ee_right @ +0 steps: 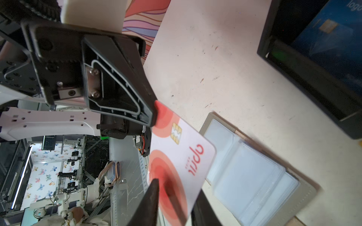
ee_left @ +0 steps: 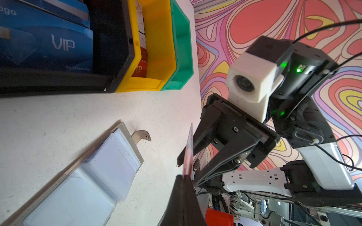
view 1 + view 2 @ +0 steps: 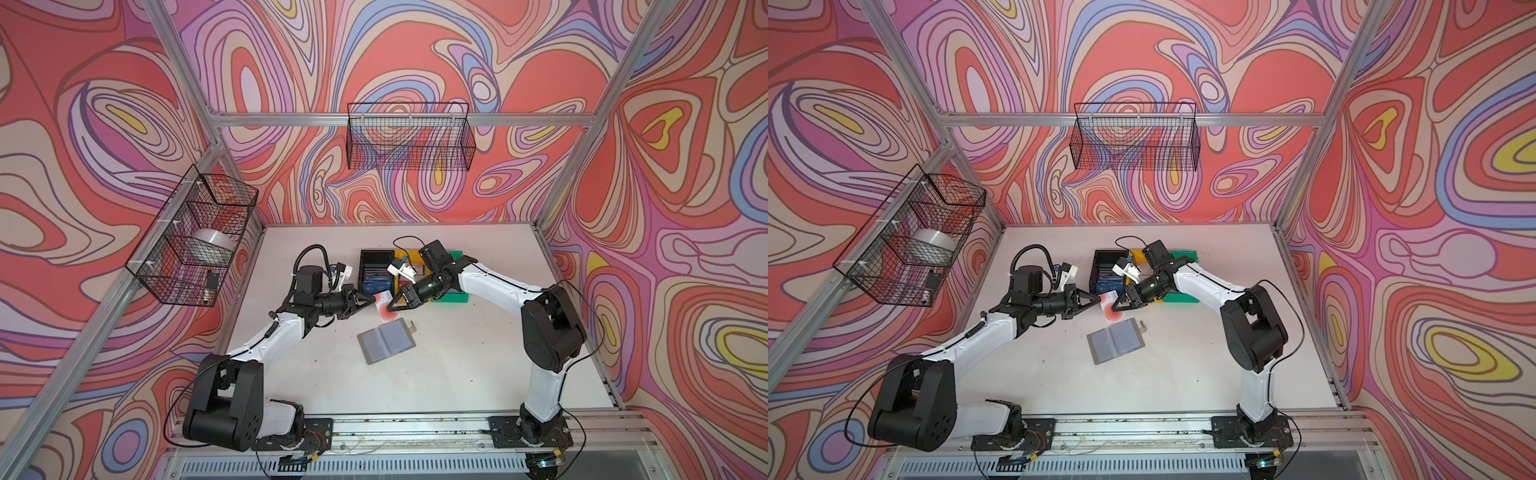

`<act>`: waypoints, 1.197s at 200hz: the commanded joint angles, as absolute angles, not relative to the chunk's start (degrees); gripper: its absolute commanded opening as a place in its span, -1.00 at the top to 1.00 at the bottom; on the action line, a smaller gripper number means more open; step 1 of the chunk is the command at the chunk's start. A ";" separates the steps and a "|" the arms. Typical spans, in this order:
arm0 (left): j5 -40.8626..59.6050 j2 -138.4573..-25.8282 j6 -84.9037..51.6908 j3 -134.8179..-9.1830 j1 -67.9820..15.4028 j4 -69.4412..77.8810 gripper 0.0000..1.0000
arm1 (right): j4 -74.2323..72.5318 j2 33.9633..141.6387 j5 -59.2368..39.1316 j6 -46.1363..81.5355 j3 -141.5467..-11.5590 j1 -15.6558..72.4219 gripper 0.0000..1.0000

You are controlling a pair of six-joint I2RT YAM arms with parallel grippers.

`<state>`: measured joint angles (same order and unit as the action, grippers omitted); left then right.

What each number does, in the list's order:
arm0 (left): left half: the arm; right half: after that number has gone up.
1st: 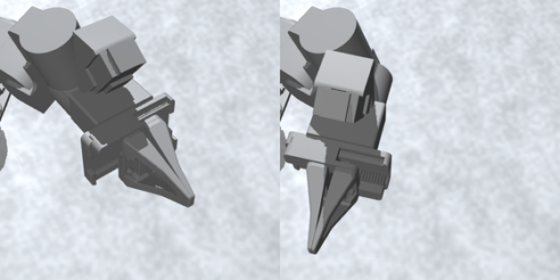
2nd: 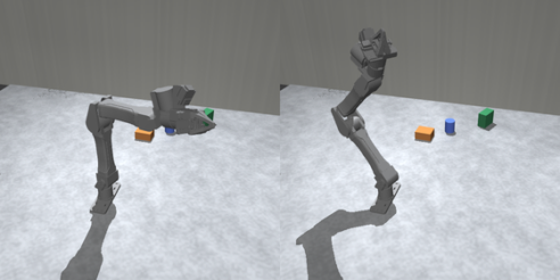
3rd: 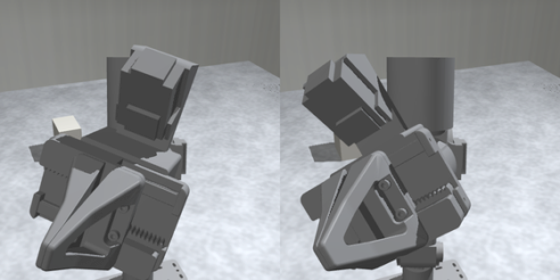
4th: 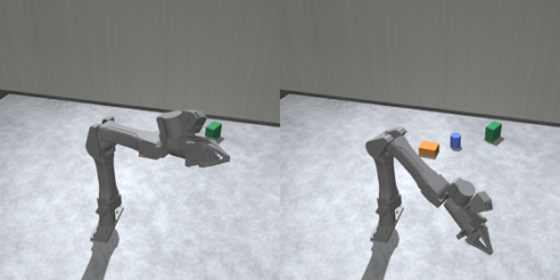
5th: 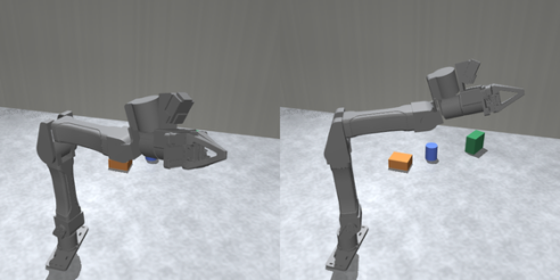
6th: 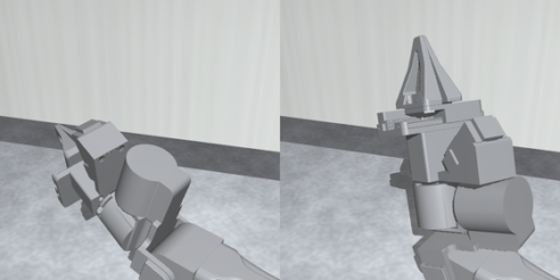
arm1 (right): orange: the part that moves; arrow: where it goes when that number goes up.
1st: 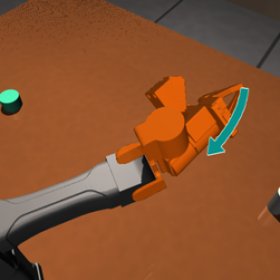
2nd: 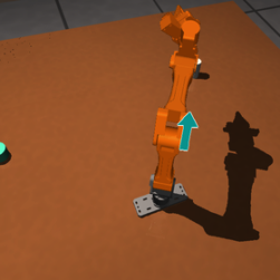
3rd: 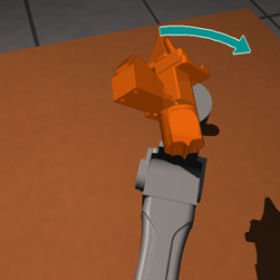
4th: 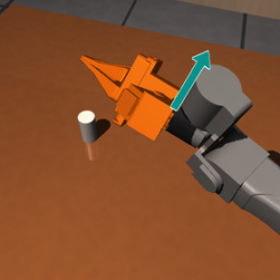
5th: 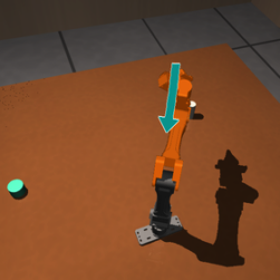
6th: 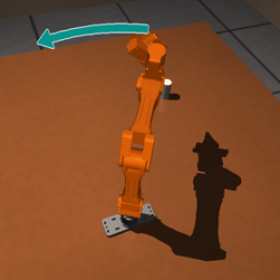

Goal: Take the credit cards out of the card holder

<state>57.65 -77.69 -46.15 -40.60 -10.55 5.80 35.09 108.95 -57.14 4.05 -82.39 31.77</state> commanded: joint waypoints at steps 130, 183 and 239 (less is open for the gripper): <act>52.56 -79.21 -37.80 -43.92 -10.90 -7.50 0.63 | 51.12 98.44 -45.68 -6.48 -84.98 26.25 1.00; 53.65 -82.79 -37.42 -46.01 -10.88 -7.39 0.66 | 70.41 99.80 -8.28 -20.79 -100.53 26.09 1.00; 51.93 -82.65 -35.69 -46.85 -10.88 -10.02 0.66 | 72.22 104.86 11.17 -36.91 -104.80 24.56 1.00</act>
<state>52.82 -82.70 -37.28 -46.15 -10.57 -7.73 69.87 102.48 -0.84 -26.81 -105.25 25.47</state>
